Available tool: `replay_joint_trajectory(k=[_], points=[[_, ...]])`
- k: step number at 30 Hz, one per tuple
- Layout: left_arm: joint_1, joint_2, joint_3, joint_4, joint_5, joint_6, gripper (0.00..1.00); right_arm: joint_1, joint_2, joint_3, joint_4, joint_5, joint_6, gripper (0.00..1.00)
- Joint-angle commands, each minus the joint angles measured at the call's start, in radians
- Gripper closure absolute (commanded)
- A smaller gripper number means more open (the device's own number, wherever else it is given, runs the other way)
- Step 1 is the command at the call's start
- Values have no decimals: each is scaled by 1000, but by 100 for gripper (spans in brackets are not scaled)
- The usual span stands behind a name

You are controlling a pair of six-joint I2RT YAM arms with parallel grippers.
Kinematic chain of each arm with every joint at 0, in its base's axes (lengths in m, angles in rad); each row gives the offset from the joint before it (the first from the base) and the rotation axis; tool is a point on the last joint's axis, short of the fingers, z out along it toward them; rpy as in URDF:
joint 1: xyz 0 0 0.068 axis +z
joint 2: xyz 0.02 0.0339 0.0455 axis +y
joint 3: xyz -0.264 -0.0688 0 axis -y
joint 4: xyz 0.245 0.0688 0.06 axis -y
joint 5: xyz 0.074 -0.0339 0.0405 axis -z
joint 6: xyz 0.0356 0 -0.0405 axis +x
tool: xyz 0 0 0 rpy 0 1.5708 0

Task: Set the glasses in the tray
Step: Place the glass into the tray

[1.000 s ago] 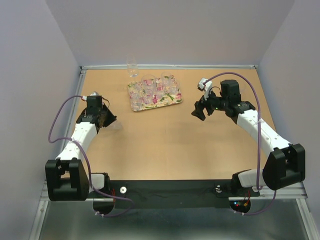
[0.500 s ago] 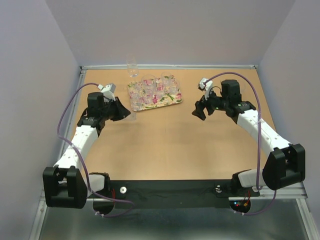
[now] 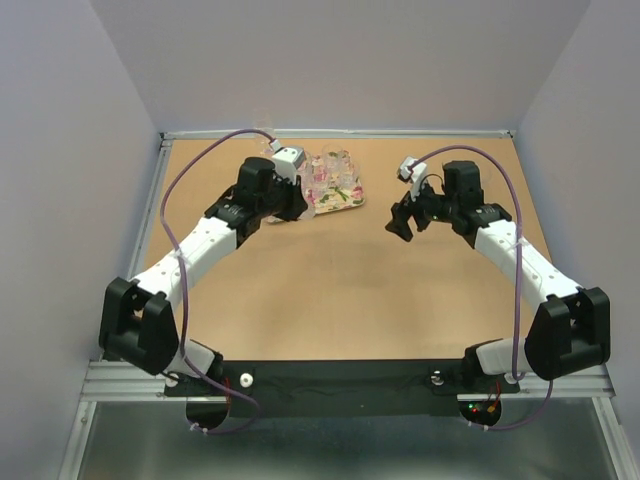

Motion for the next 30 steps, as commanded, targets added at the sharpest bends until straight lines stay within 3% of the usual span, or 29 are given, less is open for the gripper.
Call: replay_joint_trajectory(k=[1,17,30], points=[[-39,71,127,23,-130,88,100,-12,-30,-4,53,11,-1,13],[-131,408,443,-63,-279,156,100,-36,-38,-13,61,25,-1,13],[-149,551,554,-111,-331,154,100,-51,-44,-16,65,22,4,13]])
